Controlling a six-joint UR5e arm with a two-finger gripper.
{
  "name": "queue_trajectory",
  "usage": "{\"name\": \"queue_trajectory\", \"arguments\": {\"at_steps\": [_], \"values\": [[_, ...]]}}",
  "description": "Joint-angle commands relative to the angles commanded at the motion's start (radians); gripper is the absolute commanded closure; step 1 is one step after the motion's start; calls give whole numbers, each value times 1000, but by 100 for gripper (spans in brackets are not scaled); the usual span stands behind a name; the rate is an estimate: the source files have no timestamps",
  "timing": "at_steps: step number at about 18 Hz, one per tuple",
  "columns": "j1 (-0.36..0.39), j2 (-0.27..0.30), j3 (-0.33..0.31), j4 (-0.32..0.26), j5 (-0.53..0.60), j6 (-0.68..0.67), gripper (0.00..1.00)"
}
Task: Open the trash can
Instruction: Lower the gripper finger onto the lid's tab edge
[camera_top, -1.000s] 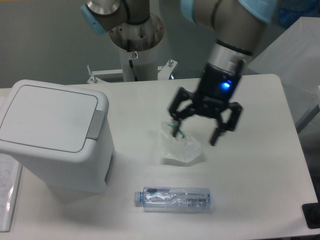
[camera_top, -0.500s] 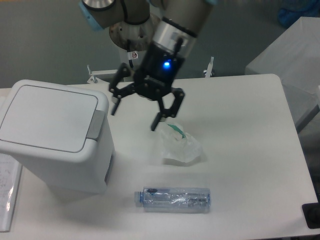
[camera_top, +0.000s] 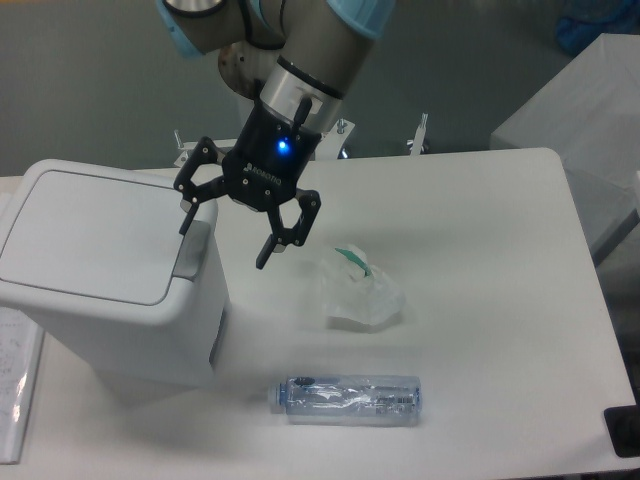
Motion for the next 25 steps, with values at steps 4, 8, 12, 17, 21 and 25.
{"name": "queue_trajectory", "arguments": {"at_steps": [4, 8, 12, 17, 21, 25], "values": [[-2, -2, -8, 0, 3, 0, 0], [-2, -14, -9, 0, 3, 23, 0], [-2, -17, -9, 0, 31, 26, 0], [-3, -18, -12, 0, 48, 51, 0], [-3, -26, -12, 3, 48, 52, 0], [-5, -32, -15, 21, 48, 52, 0]]}}
